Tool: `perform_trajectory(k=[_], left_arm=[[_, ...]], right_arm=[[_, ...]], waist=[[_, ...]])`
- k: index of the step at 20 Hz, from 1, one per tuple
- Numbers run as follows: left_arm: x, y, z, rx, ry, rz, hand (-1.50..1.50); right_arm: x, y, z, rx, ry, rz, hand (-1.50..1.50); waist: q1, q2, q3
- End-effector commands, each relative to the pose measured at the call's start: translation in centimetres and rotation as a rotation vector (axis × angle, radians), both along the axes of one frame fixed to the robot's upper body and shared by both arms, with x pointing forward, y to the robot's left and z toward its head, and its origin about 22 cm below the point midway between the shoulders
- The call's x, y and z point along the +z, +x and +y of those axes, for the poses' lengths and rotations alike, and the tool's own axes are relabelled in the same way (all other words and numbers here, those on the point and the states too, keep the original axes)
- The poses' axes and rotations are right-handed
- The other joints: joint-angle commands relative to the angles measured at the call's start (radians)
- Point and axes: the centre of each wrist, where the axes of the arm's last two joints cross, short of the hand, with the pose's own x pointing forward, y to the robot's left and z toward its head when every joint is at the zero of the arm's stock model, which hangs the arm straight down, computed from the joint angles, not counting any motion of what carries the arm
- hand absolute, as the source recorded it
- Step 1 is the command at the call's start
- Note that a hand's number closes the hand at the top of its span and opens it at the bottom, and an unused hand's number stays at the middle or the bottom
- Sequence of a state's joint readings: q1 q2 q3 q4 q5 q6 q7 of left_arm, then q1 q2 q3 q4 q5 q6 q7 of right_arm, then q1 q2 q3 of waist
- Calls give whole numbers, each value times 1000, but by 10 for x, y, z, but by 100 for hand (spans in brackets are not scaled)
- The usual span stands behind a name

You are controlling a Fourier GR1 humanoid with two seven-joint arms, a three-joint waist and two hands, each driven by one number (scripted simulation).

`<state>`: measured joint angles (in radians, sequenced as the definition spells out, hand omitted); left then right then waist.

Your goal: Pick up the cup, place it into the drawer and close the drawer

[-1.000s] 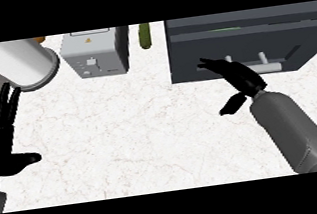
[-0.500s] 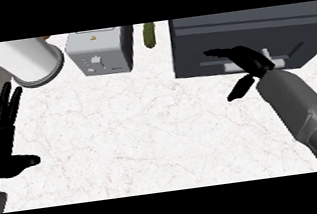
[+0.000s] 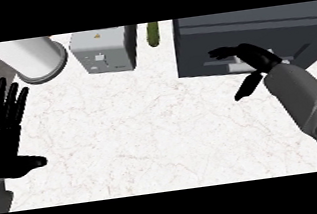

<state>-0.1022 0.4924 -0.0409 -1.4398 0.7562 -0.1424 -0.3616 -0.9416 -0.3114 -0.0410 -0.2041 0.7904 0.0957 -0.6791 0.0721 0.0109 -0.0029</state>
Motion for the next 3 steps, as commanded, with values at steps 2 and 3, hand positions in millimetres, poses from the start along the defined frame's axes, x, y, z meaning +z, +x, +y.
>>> perform_trajectory(k=[2, 3], left_arm=[[4, 2, -4, -4, 16, -10, -150], [10, 10, -3, 18, 10, 0, -150]], right_arm=[[29, 14, -9, -126, -54, -34, -150], [40, 17, -20, -125, -43, -40, -150]], waist=[[21, 25, 7], [11, 25, 7]])
